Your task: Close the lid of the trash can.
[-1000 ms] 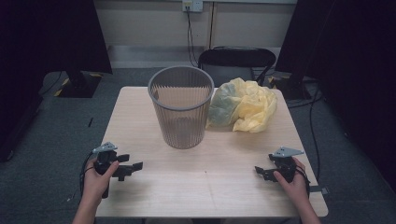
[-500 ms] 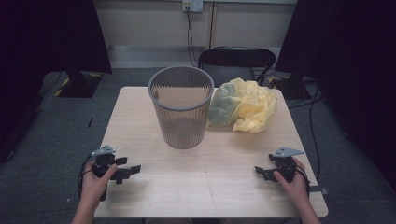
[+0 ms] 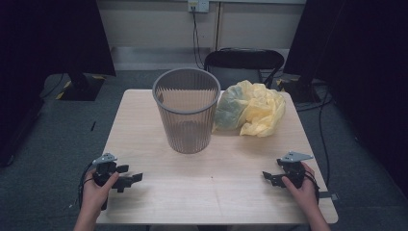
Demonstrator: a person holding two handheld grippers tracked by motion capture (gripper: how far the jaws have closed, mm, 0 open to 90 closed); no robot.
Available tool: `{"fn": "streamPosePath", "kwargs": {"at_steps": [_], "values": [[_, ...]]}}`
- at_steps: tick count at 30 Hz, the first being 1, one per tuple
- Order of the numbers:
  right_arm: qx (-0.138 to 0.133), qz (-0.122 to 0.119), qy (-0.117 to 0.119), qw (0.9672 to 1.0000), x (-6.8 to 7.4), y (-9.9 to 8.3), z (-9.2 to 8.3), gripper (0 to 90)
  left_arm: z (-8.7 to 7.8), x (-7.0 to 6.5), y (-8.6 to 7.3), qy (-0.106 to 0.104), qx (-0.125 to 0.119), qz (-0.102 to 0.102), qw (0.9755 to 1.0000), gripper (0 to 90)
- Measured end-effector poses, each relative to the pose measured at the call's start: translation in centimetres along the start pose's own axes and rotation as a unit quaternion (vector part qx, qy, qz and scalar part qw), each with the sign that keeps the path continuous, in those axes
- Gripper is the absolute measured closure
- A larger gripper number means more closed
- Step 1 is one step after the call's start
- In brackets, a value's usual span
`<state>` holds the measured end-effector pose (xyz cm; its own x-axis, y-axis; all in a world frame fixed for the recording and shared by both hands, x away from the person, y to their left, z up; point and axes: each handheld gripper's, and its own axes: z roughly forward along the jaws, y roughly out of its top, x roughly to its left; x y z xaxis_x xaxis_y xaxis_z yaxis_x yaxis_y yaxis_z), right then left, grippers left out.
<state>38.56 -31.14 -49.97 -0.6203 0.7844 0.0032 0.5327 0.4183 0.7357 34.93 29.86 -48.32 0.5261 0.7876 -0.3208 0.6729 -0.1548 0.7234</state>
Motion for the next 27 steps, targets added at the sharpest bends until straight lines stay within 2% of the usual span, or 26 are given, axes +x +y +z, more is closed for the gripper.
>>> {"fn": "streamPosePath", "kwargs": {"at_steps": [12,21,27], "values": [[0.000,0.000,0.000,1.0000,0.0,0.0,0.0,14.4,0.1,0.3,-0.8,0.009,0.005,0.005,0.9999,16.2],[0.000,0.000,0.000,1.0000,0.0,0.0,0.0,14.4,0.2,0.3,-1.3,0.022,0.013,0.018,0.9995,16.2],[0.000,0.000,0.000,1.0000,0.0,0.0,0.0,14.4,0.3,0.3,-1.4,0.023,0.012,0.024,0.9994,16.2]]}}
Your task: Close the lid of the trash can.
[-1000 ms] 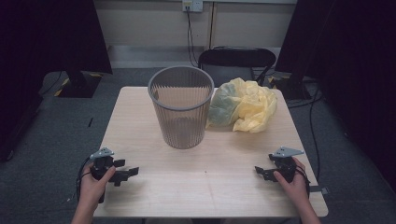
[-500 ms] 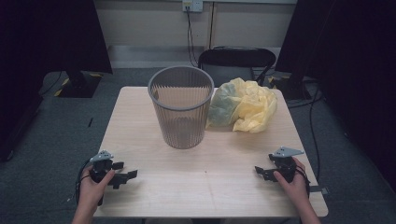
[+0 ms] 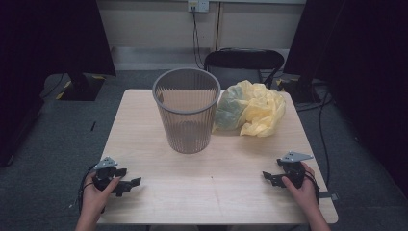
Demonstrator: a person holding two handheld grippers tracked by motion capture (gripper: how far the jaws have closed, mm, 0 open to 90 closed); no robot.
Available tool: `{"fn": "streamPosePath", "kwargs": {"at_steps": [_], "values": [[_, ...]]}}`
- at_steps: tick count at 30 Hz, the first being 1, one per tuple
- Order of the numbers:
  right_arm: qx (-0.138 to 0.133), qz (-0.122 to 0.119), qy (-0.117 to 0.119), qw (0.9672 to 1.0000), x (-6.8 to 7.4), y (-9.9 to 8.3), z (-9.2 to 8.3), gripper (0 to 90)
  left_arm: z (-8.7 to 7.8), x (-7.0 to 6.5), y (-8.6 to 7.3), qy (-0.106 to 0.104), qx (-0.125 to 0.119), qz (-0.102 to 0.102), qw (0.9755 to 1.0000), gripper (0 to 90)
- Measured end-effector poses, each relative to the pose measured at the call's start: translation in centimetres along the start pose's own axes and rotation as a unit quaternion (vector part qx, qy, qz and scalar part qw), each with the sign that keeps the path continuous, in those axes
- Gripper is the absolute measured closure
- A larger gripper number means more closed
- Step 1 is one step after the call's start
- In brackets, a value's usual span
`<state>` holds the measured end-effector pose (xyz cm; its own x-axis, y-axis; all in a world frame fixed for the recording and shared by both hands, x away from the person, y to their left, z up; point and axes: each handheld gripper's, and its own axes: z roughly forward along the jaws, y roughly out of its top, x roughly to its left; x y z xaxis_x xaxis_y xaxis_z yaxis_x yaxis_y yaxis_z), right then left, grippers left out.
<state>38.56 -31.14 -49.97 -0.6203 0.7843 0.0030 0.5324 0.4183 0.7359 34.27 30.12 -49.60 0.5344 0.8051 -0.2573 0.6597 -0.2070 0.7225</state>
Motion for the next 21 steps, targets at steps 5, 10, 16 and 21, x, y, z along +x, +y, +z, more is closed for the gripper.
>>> {"fn": "streamPosePath", "kwargs": {"at_steps": [5,10,16,21], "values": [[0.000,0.000,0.000,1.0000,0.00,0.00,0.00,14.4,0.09,-0.06,-0.18,0.004,-0.006,0.014,0.9999,16.0],[0.000,0.000,0.000,1.0000,0.00,0.00,0.00,14.4,0.18,-0.09,-0.32,0.006,-0.008,0.030,0.9995,15.8],[0.000,0.000,0.000,1.0000,0.00,0.00,0.00,14.4,0.26,-0.17,-0.43,0.010,-0.010,0.043,0.9990,15.7],[0.000,0.000,0.000,1.0000,0.00,0.00,0.00,14.4,0.34,-0.21,-0.51,0.015,-0.013,0.054,0.9983,15.6]]}}
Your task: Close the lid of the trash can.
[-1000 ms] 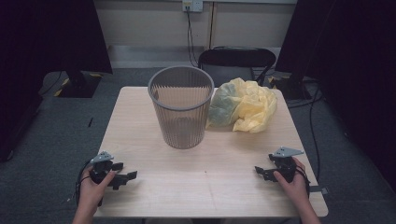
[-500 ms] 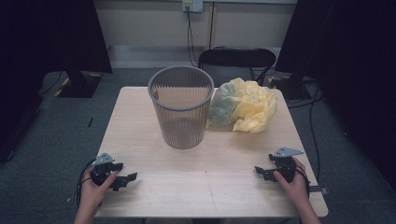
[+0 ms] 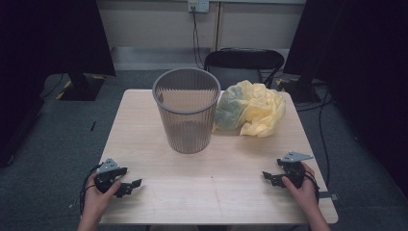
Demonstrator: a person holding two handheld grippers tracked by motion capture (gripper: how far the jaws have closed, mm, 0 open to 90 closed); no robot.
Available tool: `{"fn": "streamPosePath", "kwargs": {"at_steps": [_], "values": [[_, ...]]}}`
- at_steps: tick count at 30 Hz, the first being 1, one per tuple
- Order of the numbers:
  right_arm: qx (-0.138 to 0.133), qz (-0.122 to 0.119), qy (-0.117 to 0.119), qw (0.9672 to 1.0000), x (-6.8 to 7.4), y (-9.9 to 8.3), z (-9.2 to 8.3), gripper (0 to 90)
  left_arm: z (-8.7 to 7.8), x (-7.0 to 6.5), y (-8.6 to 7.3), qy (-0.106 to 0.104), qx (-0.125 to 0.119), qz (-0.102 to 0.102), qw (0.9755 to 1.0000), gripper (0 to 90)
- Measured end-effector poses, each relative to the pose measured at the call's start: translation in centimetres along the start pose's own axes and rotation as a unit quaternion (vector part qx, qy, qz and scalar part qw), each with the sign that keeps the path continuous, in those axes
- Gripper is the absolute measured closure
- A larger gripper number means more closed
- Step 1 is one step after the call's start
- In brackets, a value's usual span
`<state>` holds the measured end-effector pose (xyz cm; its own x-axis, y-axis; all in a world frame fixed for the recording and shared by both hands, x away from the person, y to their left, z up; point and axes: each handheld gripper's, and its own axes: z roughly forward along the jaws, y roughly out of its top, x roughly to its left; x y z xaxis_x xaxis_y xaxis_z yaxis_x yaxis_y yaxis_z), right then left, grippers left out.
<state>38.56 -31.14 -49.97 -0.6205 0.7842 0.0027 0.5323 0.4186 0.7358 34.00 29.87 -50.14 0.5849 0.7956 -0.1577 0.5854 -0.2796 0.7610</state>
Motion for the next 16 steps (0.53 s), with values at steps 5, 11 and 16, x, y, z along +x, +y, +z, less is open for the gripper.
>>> {"fn": "streamPosePath", "kwargs": {"at_steps": [5,11,16], "values": [[0.000,0.000,0.000,1.0000,0.00,0.00,0.00,14.4,0.07,-0.15,0.03,0.006,0.003,0.008,0.9999,15.4],[0.000,0.000,0.000,1.0000,0.00,0.00,0.00,14.4,0.09,-0.20,0.04,0.008,0.002,0.007,0.9999,15.4],[0.000,0.000,0.000,1.0000,0.00,0.00,0.00,14.4,0.08,-0.17,0.14,0.006,0.006,0.003,1.0000,15.4]]}}
